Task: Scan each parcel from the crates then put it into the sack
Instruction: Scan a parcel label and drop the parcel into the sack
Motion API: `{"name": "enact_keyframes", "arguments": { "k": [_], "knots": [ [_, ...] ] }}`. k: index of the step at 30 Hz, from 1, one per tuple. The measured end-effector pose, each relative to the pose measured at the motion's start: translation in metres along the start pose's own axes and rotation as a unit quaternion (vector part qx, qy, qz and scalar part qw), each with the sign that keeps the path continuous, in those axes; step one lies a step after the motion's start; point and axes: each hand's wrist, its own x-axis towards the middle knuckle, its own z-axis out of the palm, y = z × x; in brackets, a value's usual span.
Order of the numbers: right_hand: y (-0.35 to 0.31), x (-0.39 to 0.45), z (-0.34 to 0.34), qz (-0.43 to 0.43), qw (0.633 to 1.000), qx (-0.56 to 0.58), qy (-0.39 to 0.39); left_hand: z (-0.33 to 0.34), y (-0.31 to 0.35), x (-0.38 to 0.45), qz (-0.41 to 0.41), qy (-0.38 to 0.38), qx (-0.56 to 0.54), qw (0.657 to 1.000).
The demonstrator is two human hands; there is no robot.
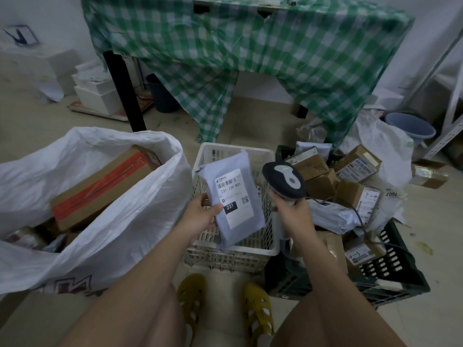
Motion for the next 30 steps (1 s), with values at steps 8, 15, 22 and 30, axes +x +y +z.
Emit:
{"name": "enact_keyframes", "arguments": {
  "k": [8, 15, 22, 30],
  "knots": [
    [0.013, -0.025, 0.013, -0.011, 0.984, -0.099, -0.147, -0.001, -0.003, 0.009, -0.002, 0.02, -0.012, 1.0],
    [0.01, -0.038, 0.011, -0.024, 0.981, -0.108, -0.158, -0.001, -0.003, 0.008, 0.005, 0.028, -0.014, 0.999],
    [0.005, -0.042, 0.006, -0.027, 0.986, -0.098, -0.136, -0.002, -0.003, 0.008, 0.001, 0.027, -0.008, 1.0],
    [0.004, -0.044, 0.004, -0.032, 0.984, -0.108, -0.135, -0.001, -0.003, 0.006, 0.004, 0.025, -0.005, 1.0]
  ]
}}
